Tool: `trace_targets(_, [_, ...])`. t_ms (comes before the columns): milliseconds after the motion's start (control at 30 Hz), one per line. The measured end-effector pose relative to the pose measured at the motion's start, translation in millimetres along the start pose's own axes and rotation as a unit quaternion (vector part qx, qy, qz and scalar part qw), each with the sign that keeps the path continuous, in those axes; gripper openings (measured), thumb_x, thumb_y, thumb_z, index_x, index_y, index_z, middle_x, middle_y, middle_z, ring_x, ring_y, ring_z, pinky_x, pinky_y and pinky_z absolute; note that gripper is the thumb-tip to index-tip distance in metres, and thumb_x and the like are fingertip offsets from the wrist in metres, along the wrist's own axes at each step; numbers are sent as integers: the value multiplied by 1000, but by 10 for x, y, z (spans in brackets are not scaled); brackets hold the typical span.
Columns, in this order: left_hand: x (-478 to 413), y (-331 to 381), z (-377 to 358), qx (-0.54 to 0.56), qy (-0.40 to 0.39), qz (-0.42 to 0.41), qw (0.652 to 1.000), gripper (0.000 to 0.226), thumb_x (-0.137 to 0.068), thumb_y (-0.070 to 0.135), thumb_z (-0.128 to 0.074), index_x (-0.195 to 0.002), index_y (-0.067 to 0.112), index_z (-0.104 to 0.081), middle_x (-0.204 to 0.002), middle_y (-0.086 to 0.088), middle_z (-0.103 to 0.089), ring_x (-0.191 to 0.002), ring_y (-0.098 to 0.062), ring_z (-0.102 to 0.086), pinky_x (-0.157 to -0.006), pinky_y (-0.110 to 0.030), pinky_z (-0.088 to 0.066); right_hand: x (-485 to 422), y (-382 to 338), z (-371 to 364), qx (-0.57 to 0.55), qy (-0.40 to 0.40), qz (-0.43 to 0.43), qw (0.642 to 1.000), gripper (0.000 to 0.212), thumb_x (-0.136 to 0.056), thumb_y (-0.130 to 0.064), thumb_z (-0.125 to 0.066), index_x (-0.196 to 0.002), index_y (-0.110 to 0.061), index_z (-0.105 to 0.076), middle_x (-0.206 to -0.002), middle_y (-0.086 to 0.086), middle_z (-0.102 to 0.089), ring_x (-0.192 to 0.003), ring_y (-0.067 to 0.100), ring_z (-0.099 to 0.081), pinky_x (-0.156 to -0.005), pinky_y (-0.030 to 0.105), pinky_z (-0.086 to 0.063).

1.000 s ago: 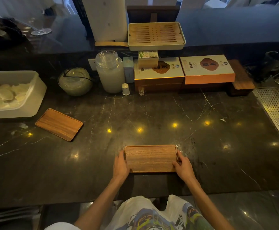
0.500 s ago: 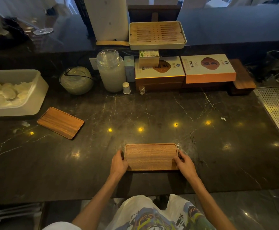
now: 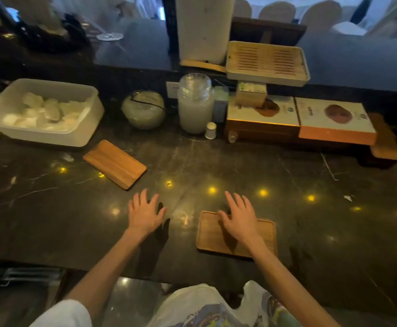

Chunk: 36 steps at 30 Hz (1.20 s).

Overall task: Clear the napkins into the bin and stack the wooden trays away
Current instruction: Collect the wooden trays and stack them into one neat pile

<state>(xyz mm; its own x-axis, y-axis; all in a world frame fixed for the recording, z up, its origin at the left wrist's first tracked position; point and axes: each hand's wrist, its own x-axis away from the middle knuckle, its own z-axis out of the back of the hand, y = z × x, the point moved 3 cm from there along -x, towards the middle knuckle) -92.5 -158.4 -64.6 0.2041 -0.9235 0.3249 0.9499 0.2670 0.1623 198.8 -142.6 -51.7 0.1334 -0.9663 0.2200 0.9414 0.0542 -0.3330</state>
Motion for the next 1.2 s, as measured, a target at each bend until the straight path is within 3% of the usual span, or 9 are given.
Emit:
trace_targets(100, [-347, -682, 311, -34, -6, 16, 999, 64, -92, 59, -40, -149, 31, -29, -161, -11, -14, -149, -35, -7, -118, -58, -5, -377, -803, -161, 25, -28, 43, 998, 70, -94, -53, -43, -154, -24, -20, -157, 8, -30, -146, 31, -20, -119, 42, -20])
trace_targets(200, [-748, -1351, 695, -46, -8, 55, 997, 65, -93, 60, -36, -149, 30, -27, -161, -9, -15, -148, -35, -8, -116, -62, -3, -708, -1585, -394, 22, -36, 73, 996, 71, -93, -53, -44, -153, -22, -23, -152, 8, -38, -142, 31, -28, -117, 42, -24])
trace_targets(367, [-1460, -2147, 1178, -19, -16, 98, 995, 57, -97, 48, -42, -144, 17, -36, -154, -15, -31, -143, -36, -25, -117, -57, -16, -1183, -2531, -822, -64, -76, 14, 995, 72, -93, -51, -48, -152, -17, -24, -141, 8, -51, -128, 30, -47, -104, 42, -41])
trace_targets(500, [-2007, -2358, 1274, 6, -40, 78, 996, 50, -99, 36, -45, -141, 9, -39, -144, -20, -43, -133, -40, -39, -110, -51, -34, -1419, -2866, -1030, -114, -65, -53, 990, 68, -92, -41, -57, -145, -14, -25, -127, 11, -60, -115, 32, -57, -91, 44, -50])
trace_targets(700, [-2485, -2336, 1110, 85, -50, 75, 992, 47, -98, 31, -48, -136, 4, -45, -137, -24, -46, -128, -41, -40, -108, -50, -36, -1657, -2995, -1181, -156, -73, -127, 977, 66, -94, -33, -59, -145, -4, -30, -135, 15, -50, -125, 31, -49, -105, 39, -42])
trace_targets(900, [-2413, -2445, 1002, 212, -37, 152, 965, 35, -88, 23, -66, -117, 6, -57, -126, -20, -57, -120, -39, -50, -104, -46, -41, -1767, -2917, -1155, -325, -65, -222, 917, 40, -92, -15, -62, -130, -8, -53, -129, 14, -58, -120, 29, -55, -107, 40, -44])
trace_targets(967, [-2318, -2437, 961, 265, -30, 163, 950, 30, -85, 17, -70, -109, 5, -56, -118, -19, -60, -114, -37, -54, -100, -47, -43, -1737, -2808, -1094, -367, -51, -230, 900, 42, -91, -8, -61, -132, -9, -52, -128, 13, -60, -118, 26, -56, -104, 43, -47])
trace_targets(1067, [-2131, -2272, 941, 340, -31, 167, 925, 27, -82, 10, -72, -99, 7, -50, -106, -17, -60, -101, -33, -58, -92, -48, -49, -1647, -2535, -894, -436, -31, -248, 865, 51, -90, -1, -62, -137, -8, -47, -118, 12, -64, -103, 19, -61, -92, 34, -53])
trace_targets(1200, [-1782, -1809, 985, 400, -41, 131, 906, 29, -83, 7, -70, -94, 11, -43, -81, -5, -49, -81, -24, -48, -73, -40, -43, -1412, -1975, -442, -544, -19, -249, 801, 45, -86, 4, -65, -130, 0, -54, -111, 15, -68, -100, 24, -66, -84, 31, -56])
